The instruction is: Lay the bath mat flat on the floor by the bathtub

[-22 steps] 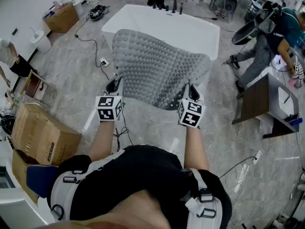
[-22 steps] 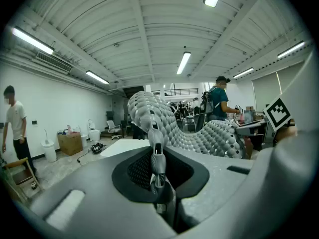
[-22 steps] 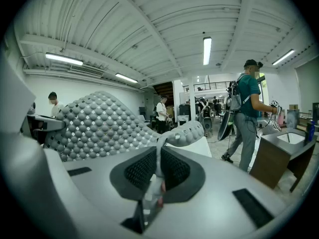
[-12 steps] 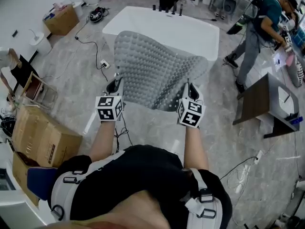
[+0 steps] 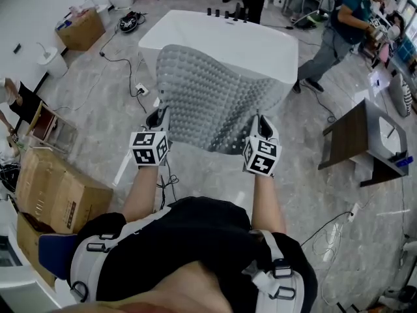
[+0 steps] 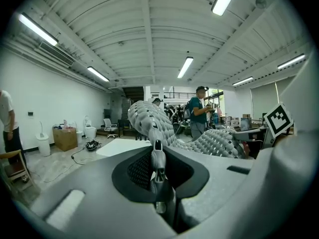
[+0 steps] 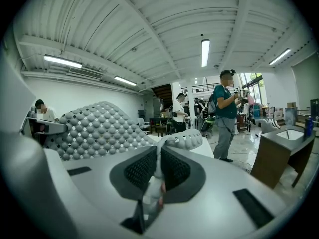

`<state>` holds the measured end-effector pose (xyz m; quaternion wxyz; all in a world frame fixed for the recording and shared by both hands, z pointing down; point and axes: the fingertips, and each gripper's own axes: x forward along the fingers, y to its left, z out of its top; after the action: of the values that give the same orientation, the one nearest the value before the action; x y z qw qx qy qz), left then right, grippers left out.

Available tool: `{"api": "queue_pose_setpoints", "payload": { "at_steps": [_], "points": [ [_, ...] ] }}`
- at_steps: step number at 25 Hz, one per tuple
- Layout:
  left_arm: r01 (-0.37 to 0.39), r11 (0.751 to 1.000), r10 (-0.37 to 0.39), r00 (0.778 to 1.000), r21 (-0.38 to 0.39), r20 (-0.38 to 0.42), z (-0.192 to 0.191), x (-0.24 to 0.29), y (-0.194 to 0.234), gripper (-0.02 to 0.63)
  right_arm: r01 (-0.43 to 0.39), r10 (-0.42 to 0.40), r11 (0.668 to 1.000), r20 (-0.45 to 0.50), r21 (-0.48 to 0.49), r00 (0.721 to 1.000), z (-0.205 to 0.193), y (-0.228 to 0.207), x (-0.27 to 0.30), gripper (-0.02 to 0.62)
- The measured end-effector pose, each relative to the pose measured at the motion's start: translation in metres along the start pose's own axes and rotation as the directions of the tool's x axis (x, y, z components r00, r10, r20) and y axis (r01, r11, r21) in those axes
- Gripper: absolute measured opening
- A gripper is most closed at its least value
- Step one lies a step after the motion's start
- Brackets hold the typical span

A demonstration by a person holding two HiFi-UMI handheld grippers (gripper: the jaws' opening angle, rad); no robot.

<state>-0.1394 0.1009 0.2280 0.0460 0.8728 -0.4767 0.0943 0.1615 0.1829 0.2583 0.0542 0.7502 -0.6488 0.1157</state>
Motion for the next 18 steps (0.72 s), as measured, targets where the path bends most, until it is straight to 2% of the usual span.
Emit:
{"api": "queue_pose_setpoints", "payload": {
  "at_steps": [10,18],
  "points": [
    [0.037,0.999,-0.037,0.999,-0.003,0.007,-0.010,-0.013,0.025,0.040,0.032,-0.033,0.999,0.009,0.013,0.999,-0.007,0.027,-0.010,0.032],
    [0.048,0.999,-0.048,0.999,-0.002,-0.006,-0.020,0.005,0.042,0.040,0.025,-0.025,1.000,0.003,-0.011,1.000,-0.016,0.043,0.016,0.032]
  ]
}}
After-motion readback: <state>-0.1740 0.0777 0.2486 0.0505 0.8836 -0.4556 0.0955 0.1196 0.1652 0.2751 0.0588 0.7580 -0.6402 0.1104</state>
